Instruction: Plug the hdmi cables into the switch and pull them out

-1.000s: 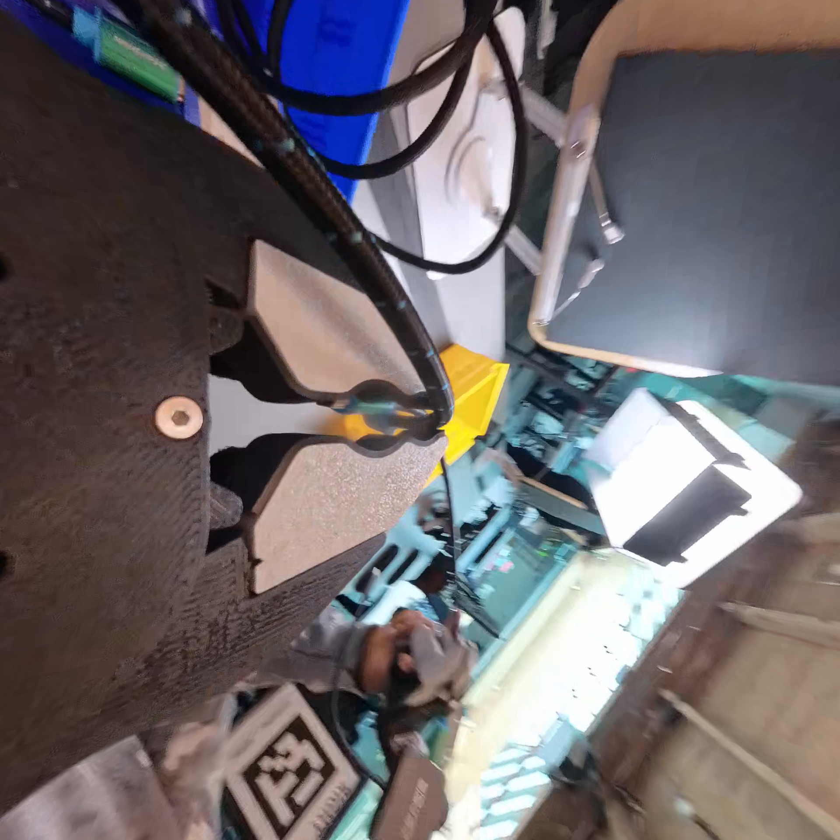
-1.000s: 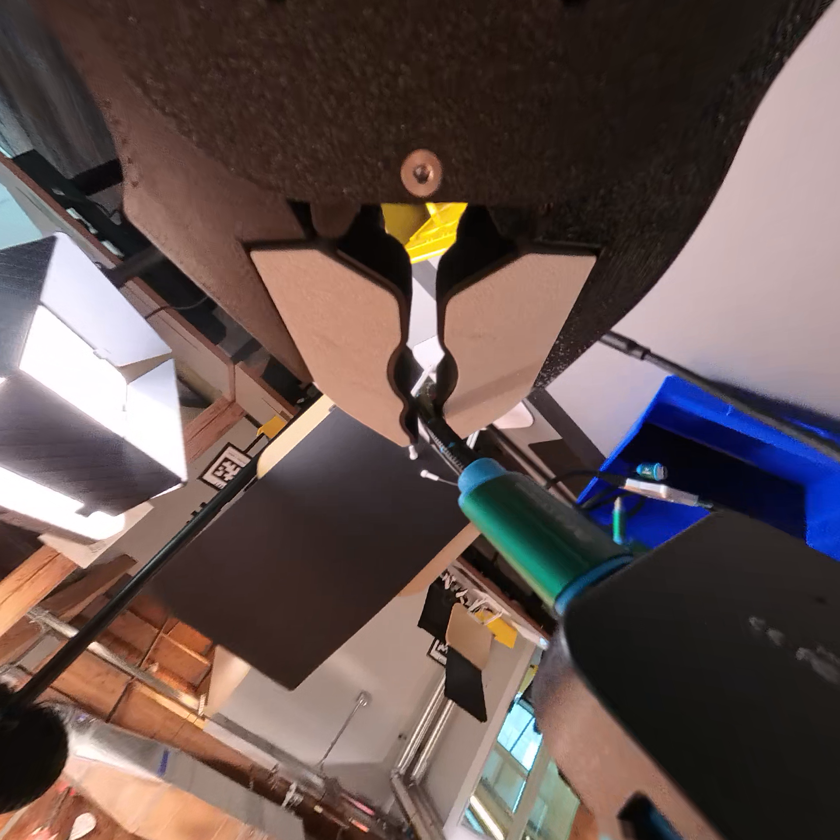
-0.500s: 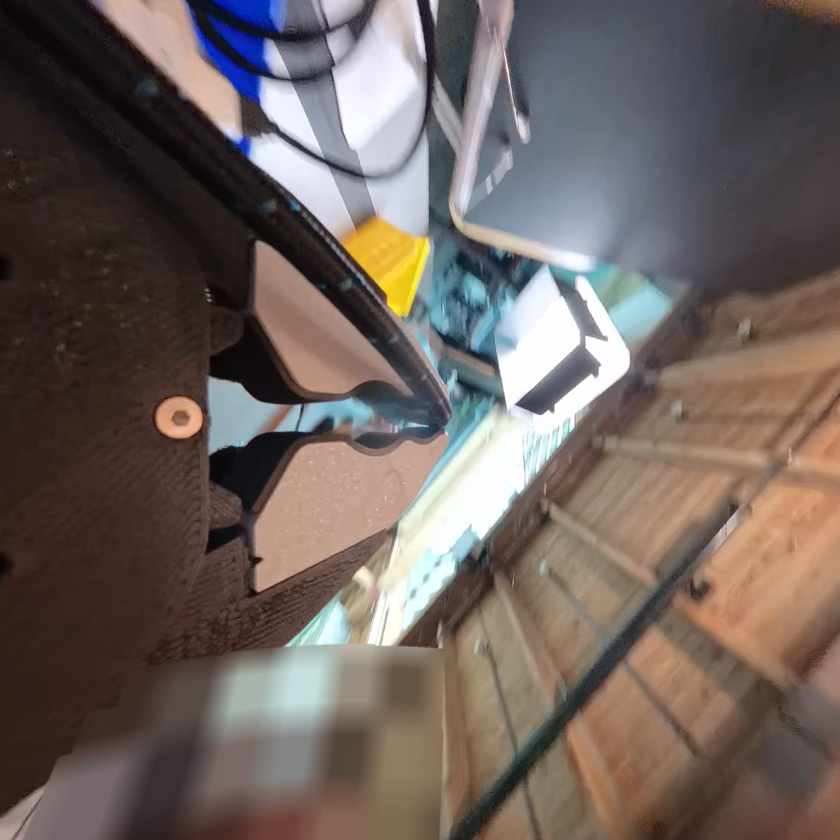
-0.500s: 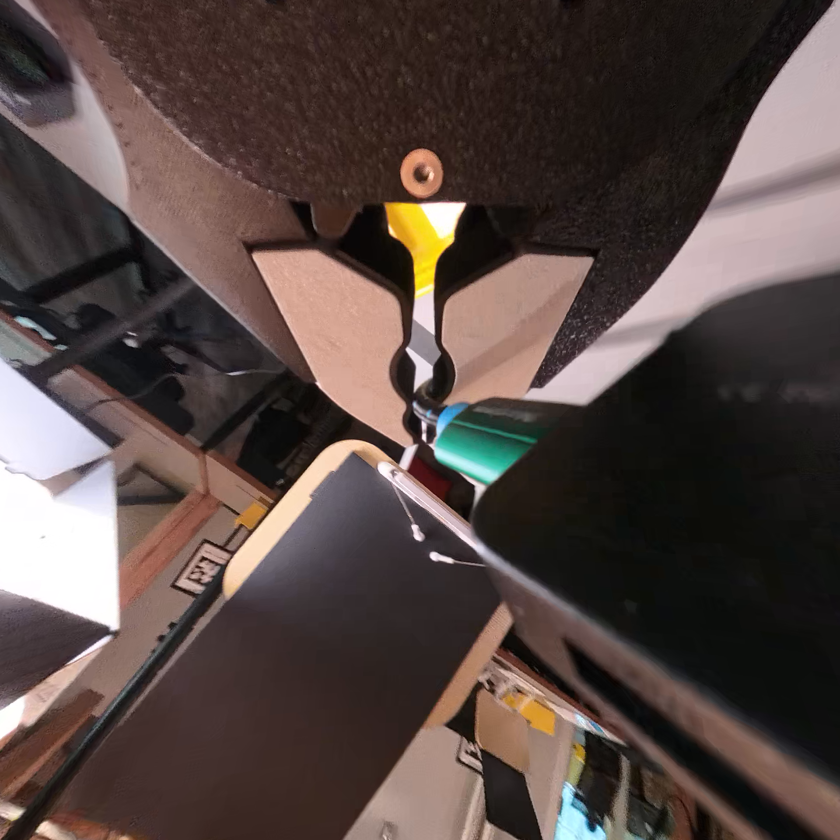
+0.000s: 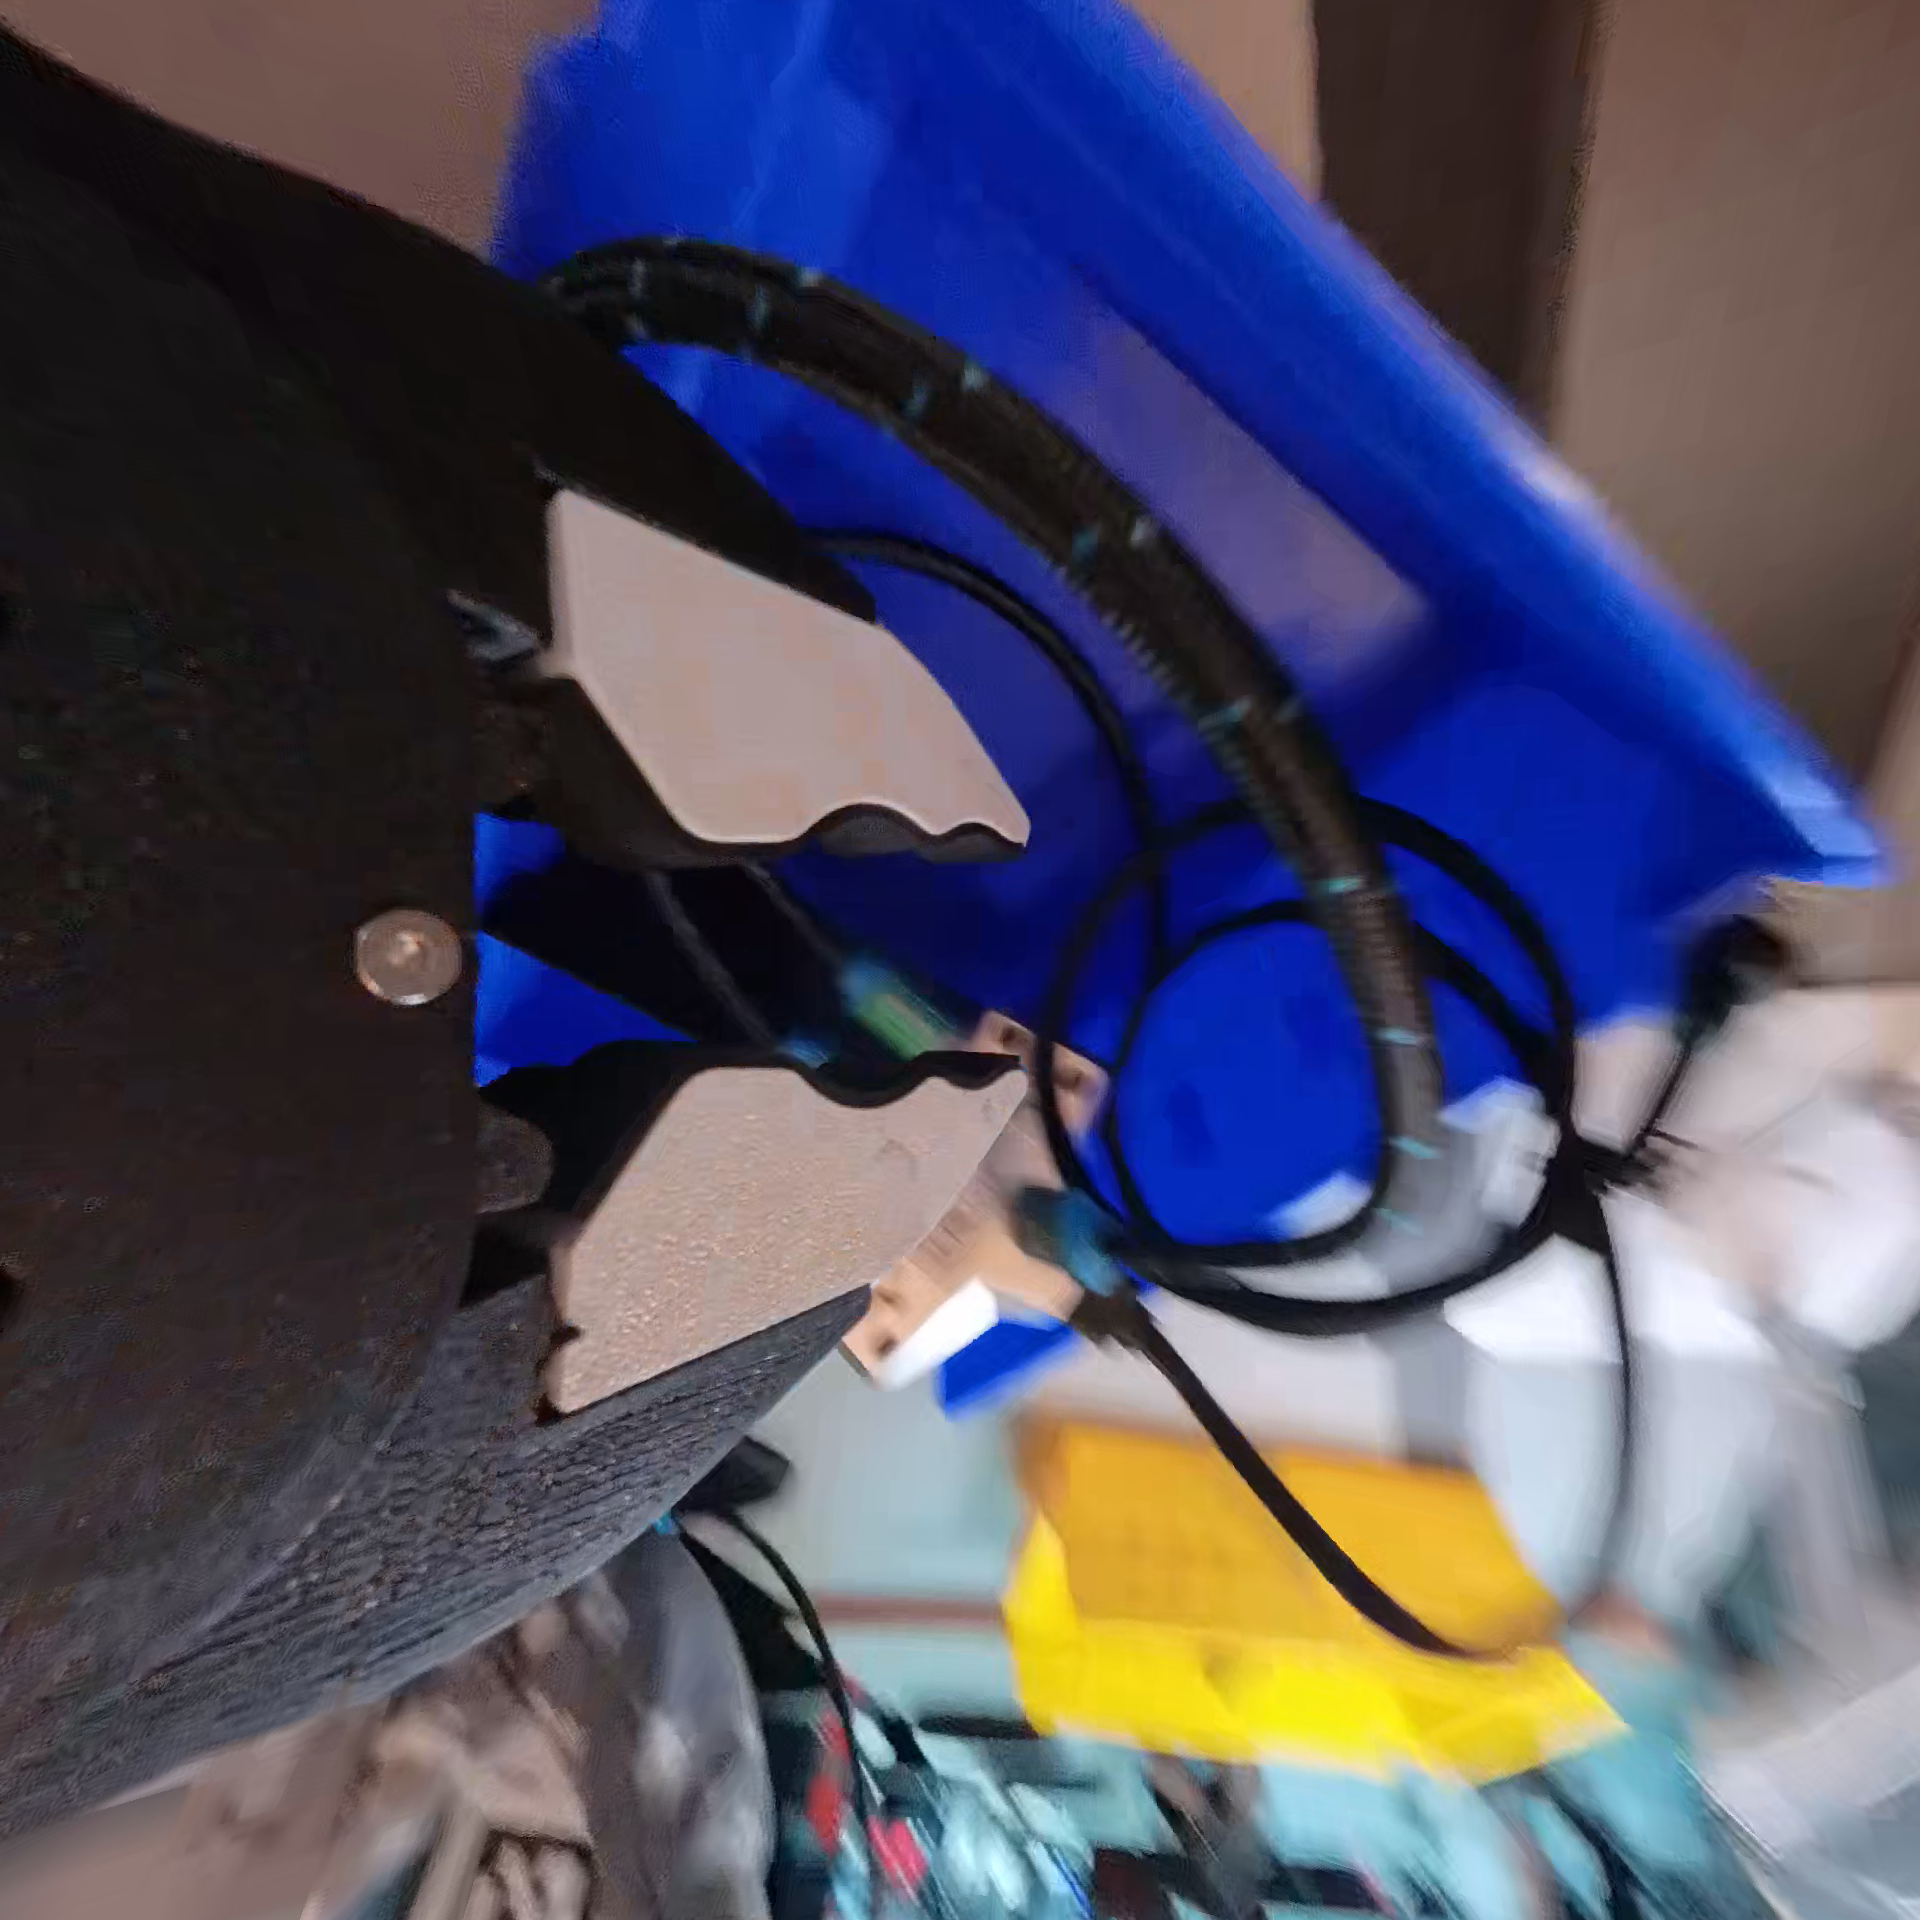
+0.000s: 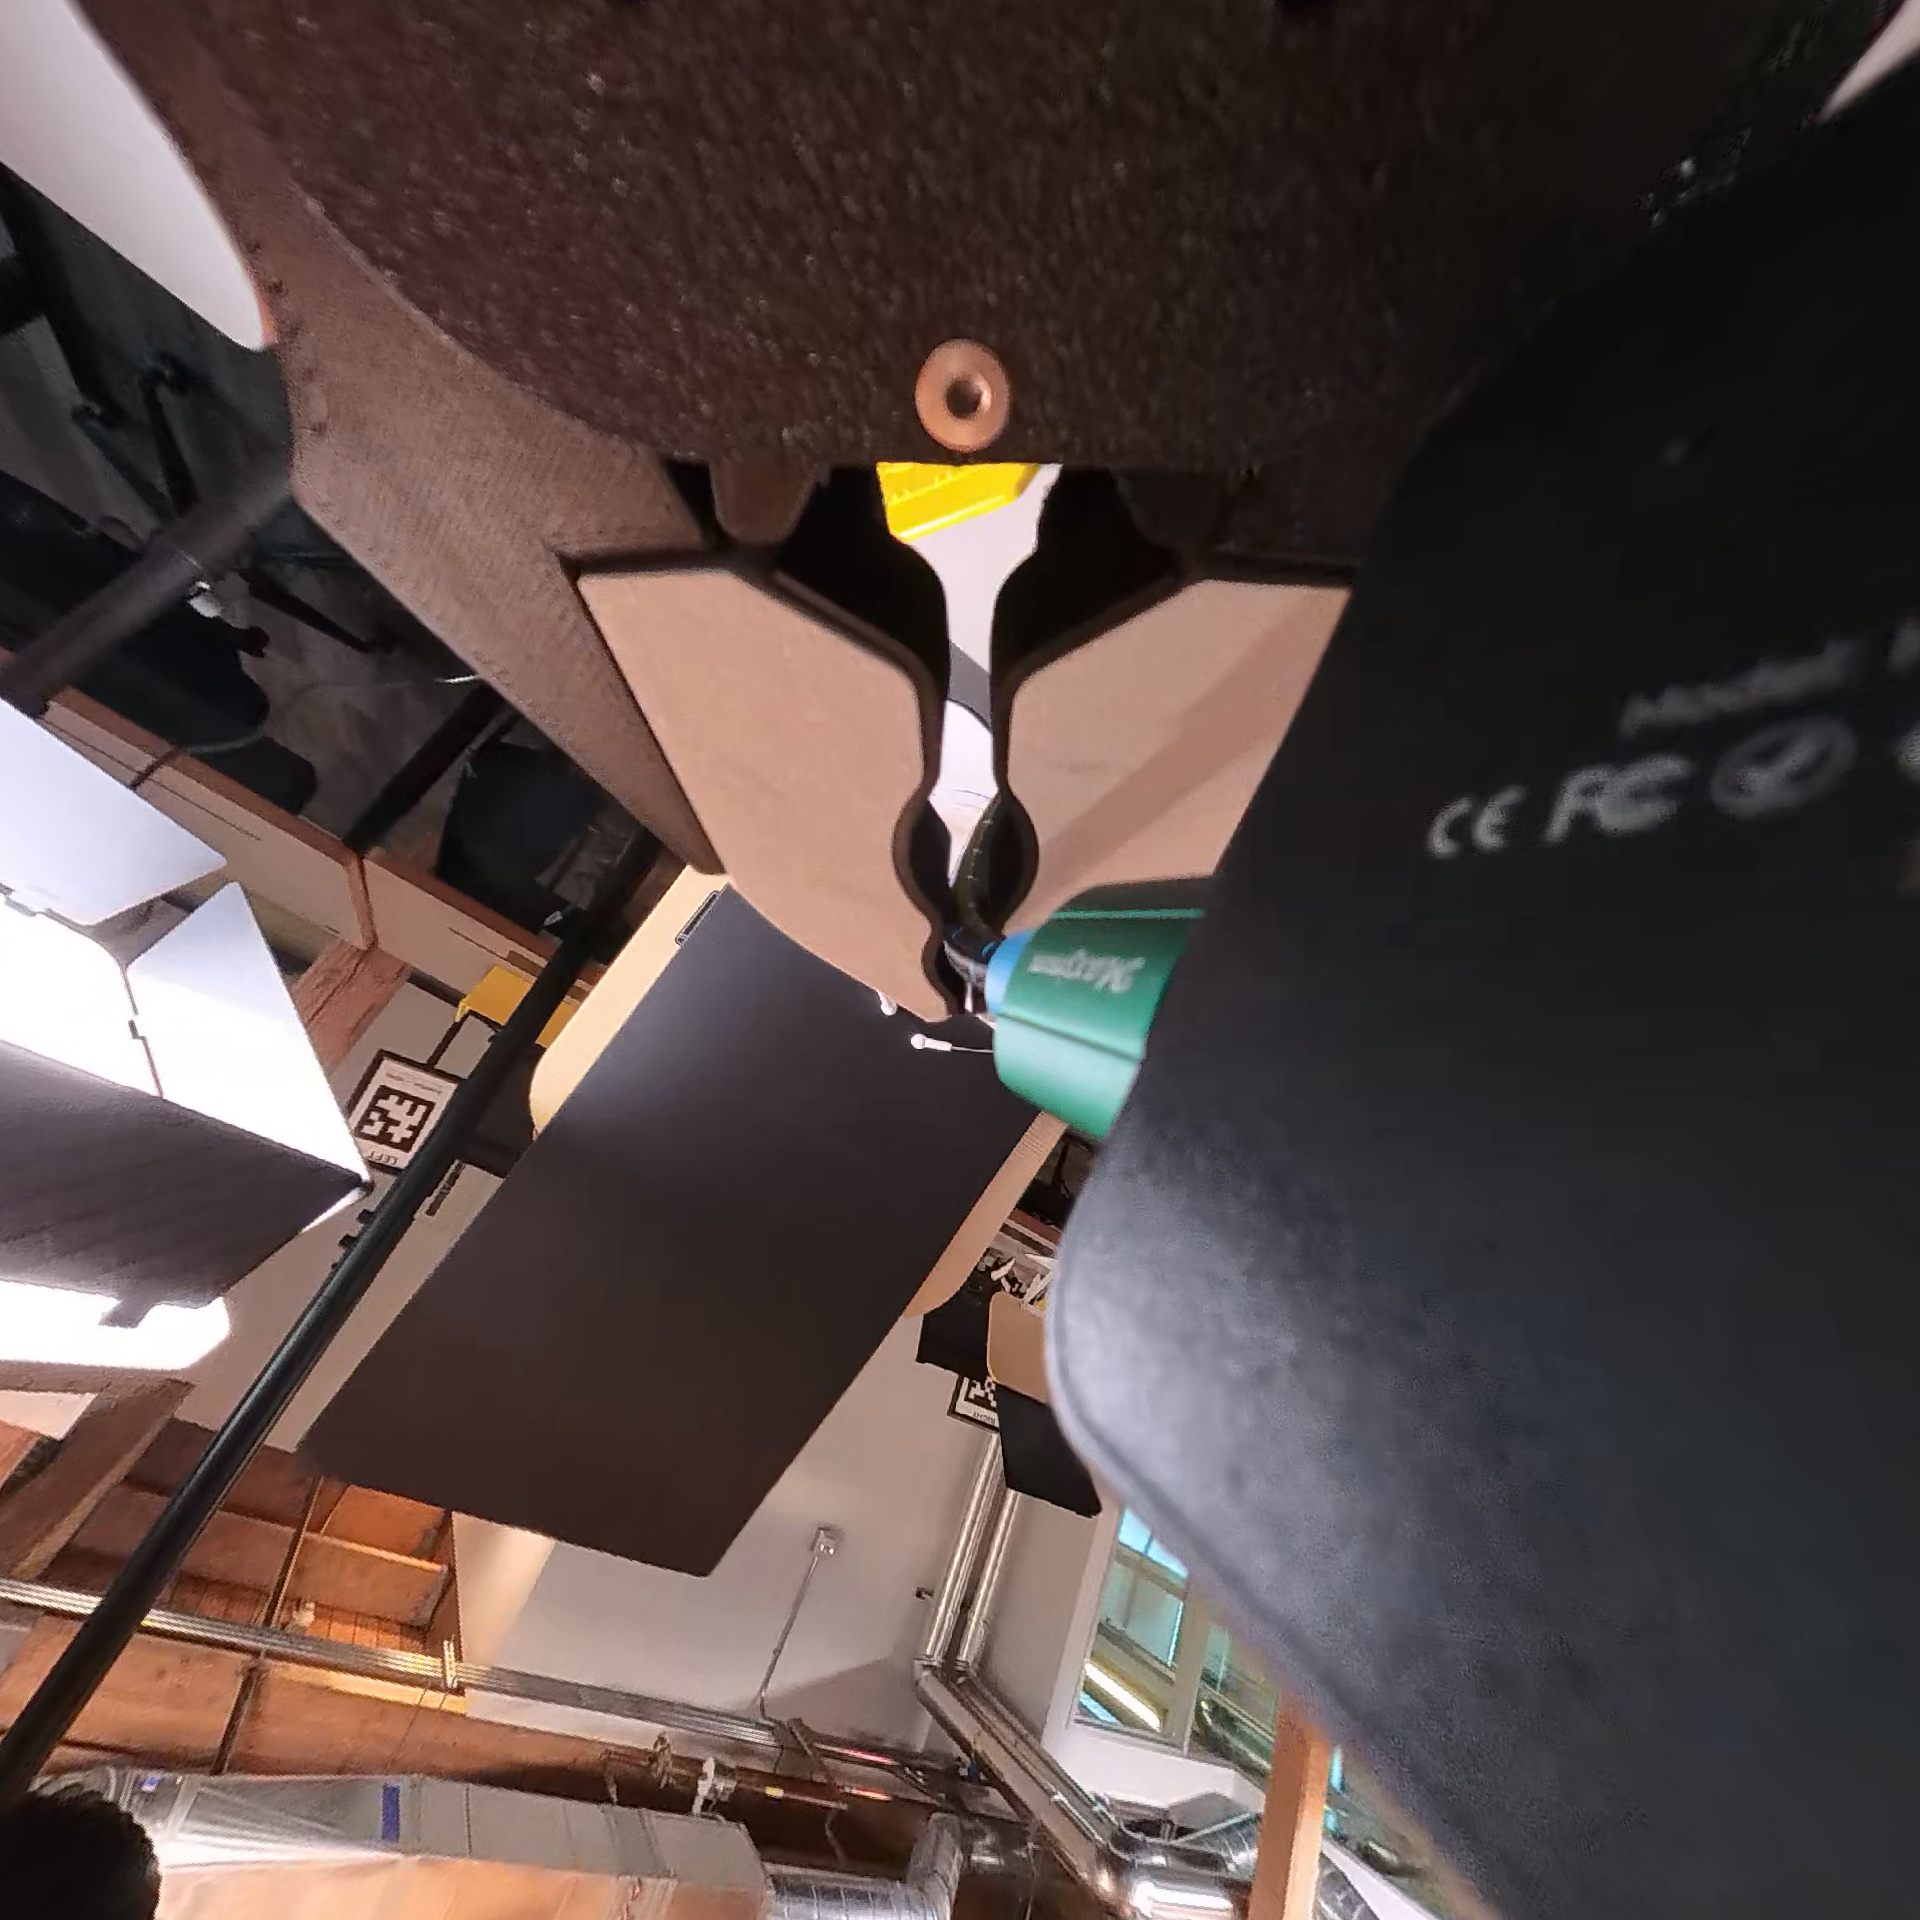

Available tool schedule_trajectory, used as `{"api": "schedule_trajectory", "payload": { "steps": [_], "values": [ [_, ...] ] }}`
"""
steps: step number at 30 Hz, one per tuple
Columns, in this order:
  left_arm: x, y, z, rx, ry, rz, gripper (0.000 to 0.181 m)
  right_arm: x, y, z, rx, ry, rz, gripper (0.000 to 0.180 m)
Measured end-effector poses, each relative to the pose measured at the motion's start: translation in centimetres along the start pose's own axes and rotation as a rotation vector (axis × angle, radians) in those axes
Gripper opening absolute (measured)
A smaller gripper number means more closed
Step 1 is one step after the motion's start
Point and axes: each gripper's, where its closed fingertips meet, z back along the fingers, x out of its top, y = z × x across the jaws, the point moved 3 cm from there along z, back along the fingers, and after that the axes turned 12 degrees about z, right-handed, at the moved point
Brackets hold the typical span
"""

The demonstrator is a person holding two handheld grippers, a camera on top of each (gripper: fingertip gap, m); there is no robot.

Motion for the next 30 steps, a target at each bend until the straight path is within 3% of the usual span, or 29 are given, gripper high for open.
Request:
{"api": "schedule_trajectory", "payload": {
  "steps": [3, 7, 10, 15, 19, 22, 25, 27, 30],
  "values": [
    [-3.4, 0.8, 0.6, 0.243, 0.239, -0.189, 0.038, -0.1, -0.3, 0.1, 0.003, -0.005, -0.018, 0.000],
    [-4.8, -4.6, 2.8, 0.330, 0.075, -0.536, 0.033, -0.8, -0.5, -0.5, -0.008, 0.024, -0.026, 0.001],
    [-7.1, -12.2, 4.0, 0.186, -0.175, -0.773, 0.031, -1.9, -0.3, -1.5, -0.055, 0.130, 0.014, 0.001],
    [-16.0, -25.1, 4.1, -0.292, -0.413, -1.020, 0.034, -4.5, 0.7, -3.4, -0.151, 0.392, 0.201, 0.001],
    [-21.1, -31.0, 2.3, -0.641, -0.437, -0.984, 0.043, -7.3, 2.1, -5.0, -0.167, 0.606, 0.333, 0.002],
    [-22.3, -32.3, -1.2, -0.719, -0.354, -0.915, 0.061, -9.1, 3.5, -6.1, -0.120, 0.681, 0.357, 0.003],
    [-21.7, -32.0, -3.7, -0.696, -0.366, -0.861, 0.066, -10.1, 4.4, -6.7, -0.089, 0.711, 0.355, 0.002],
    [-22.0, -31.6, -4.3, -0.708, -0.319, -0.857, 0.057, -10.8, 4.5, -6.8, -0.072, 0.738, 0.338, 0.003],
    [-21.4, -30.8, -4.2, -0.653, -0.393, -0.893, 0.039, -11.6, 4.4, -6.6, -0.070, 0.786, 0.312, 0.003]
  ]
}}
